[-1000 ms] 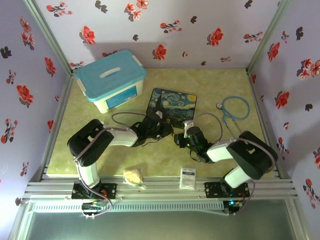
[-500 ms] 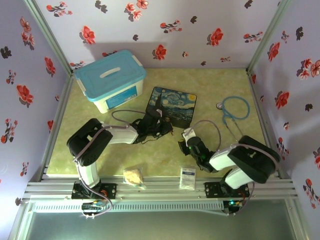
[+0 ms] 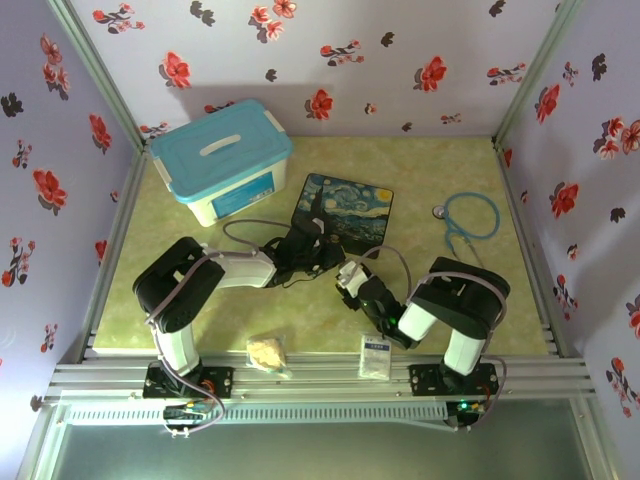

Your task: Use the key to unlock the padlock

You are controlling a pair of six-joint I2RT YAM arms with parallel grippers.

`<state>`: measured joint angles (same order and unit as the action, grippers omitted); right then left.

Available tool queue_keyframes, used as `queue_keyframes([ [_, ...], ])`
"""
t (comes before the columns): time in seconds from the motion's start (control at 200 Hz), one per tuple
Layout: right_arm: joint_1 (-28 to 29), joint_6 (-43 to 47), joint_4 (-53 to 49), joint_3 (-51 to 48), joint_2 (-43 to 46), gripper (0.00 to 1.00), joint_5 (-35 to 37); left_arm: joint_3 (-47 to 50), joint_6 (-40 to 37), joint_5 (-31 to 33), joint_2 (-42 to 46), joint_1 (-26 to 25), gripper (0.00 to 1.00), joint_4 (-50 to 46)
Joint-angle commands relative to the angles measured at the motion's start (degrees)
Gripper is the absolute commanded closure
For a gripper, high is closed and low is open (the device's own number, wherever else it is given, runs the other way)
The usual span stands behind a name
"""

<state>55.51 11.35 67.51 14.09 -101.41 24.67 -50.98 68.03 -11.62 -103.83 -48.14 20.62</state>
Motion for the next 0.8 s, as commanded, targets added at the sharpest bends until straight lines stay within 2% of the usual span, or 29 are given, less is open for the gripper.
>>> queue_keyframes([
  [0.0,1.3,3.6,3.8,1.7,-1.7,0.58,5.5,-1.9,0.1,-0.2,1.1,0.1,1.0,4.3],
  [0.11,1.6,4.3,5.8,2.7,-2.9,0.67,9.5,-1.7,0.4,-0.5,1.2,0.1,1.0,4.6],
  [0.385,2.5,4.1,7.8,3.7,-3.8,0.82,8.2,-0.9,2.0,-0.9,0.4,0.1,1.0,6.6],
  [0.665,2.5,4.8,7.5,5.1,-4.3,0.89,10.0,0.1,3.2,-1.5,0.4,-0.3,1.0,8.2],
  [0.795,1.5,-1.8,11.1,4.3,-3.9,0.94,7.4,1.0,4.0,-1.5,0.3,-0.7,1.0,9.3],
])
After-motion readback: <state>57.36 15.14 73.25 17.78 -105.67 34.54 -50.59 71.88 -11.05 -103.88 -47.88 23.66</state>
